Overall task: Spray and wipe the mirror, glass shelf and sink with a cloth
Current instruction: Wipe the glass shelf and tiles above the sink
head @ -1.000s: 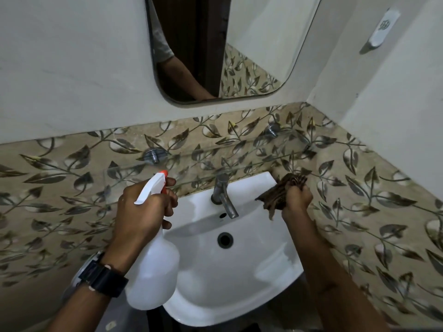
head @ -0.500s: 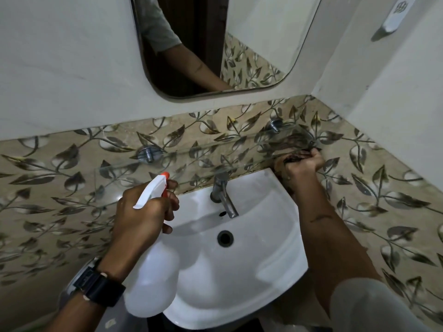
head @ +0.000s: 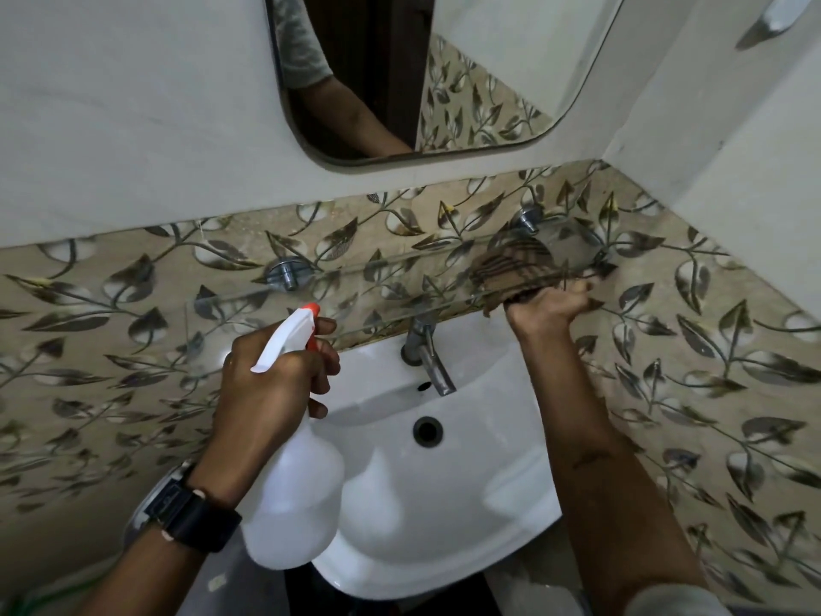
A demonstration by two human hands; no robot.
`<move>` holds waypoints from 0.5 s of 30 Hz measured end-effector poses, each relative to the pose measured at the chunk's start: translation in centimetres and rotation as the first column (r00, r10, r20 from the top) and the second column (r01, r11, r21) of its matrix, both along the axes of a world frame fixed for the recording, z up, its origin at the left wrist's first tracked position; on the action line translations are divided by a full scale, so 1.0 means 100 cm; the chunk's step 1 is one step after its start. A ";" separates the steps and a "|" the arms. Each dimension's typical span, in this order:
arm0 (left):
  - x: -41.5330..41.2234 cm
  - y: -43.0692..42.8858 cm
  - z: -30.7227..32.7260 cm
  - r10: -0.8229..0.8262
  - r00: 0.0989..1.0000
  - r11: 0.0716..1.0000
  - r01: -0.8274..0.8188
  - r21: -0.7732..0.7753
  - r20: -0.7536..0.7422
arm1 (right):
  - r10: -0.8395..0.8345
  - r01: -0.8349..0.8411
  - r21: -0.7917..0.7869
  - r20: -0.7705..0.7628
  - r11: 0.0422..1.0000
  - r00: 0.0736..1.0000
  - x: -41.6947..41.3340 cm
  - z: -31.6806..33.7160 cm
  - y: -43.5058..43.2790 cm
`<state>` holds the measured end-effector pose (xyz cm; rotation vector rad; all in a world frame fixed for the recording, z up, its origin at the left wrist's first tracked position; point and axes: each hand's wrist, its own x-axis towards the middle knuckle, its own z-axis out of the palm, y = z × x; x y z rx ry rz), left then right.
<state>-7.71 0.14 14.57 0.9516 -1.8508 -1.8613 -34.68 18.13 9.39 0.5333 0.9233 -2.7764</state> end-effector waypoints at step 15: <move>0.040 -0.027 0.013 -0.010 0.998 1.000 0.011 0.006 -0.068 | 0.294 -0.287 -0.185 0.012 0.940 0.956 0.105 -0.017 -0.082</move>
